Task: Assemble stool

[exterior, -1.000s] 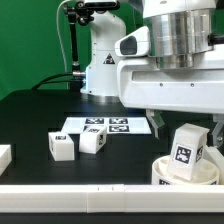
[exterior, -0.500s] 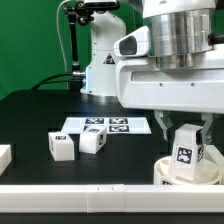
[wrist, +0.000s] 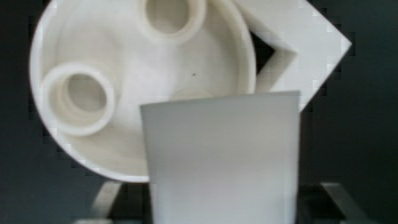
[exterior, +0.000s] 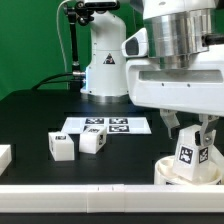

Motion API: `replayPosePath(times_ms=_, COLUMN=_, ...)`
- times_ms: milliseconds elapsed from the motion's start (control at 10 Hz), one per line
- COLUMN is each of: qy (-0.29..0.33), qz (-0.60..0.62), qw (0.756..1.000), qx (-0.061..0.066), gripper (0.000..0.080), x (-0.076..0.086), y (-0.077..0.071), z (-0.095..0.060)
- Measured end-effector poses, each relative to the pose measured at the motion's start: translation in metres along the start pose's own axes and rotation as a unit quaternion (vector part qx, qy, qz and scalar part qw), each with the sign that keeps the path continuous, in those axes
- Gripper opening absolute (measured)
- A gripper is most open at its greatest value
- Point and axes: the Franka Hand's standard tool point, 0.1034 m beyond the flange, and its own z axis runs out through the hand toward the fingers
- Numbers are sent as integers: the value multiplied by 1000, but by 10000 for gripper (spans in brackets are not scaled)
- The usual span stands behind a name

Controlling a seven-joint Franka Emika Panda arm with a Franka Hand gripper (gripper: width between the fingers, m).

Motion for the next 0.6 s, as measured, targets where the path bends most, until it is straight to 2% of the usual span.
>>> replayPosePath(times_ms=200, qy=-2, qz=98, qw=995, qx=13, gripper=343, x=-3, y=1, z=1)
replayPosePath(times_ms=300, qy=-6, qz=184, qw=983, qx=24, gripper=343, x=-9, y=-1, z=2)
replayPosePath(times_ms=600, qy=-26, qz=378, qw=924, qx=49, gripper=343, x=-24, y=-10, z=4)
